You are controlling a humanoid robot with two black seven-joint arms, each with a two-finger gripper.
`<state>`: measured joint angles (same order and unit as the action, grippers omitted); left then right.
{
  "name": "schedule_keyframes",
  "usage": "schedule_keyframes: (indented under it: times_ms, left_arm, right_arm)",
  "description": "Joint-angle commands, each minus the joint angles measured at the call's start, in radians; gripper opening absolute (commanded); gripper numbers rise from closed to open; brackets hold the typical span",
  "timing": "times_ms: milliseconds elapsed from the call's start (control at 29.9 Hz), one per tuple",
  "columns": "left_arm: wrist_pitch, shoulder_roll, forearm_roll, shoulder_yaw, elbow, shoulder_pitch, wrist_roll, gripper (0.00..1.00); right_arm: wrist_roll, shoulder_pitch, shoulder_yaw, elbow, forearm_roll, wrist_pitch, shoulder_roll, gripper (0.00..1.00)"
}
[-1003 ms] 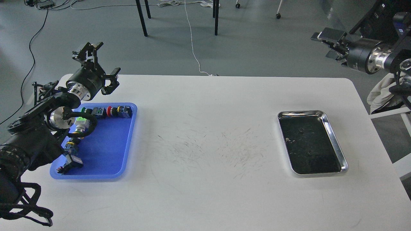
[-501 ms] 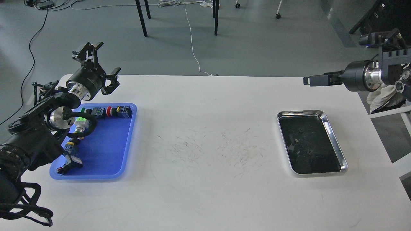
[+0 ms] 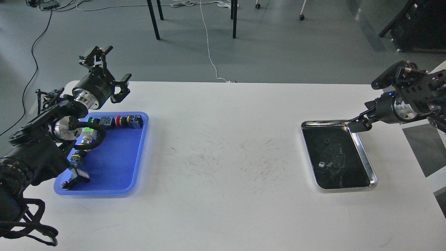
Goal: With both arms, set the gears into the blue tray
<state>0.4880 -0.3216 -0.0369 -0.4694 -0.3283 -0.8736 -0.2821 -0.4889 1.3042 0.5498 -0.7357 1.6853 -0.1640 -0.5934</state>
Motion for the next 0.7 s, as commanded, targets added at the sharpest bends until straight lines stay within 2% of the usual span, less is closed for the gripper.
schedule_keyframes:
  times_ms: [0, 435, 602, 669]
  left_arm:
    - [0.001, -0.002, 0.000, 0.000, 0.000, -0.001, 0.000, 0.98]
    - [0.000, -0.016, 0.000, 0.000, 0.000, 0.001, 0.000, 0.98]
    - [0.000, -0.019, 0.000, 0.000, 0.000, 0.001, 0.000, 0.98]
    - [0.000, -0.019, 0.000, 0.000, 0.000, 0.001, 0.000, 0.98]
  right_arm:
    - [0.000, -0.005, 0.048, 0.004, 0.002, 0.049, 0.041, 0.95]
    - [0.000, -0.057, 0.045, 0.005, -0.001, 0.057, 0.099, 0.82]
    - [0.000, -0.083, 0.045, 0.039, -0.002, 0.075, 0.124, 0.71]
    - [0.000, -0.089, 0.044, 0.058, -0.002, 0.081, 0.135, 0.70]
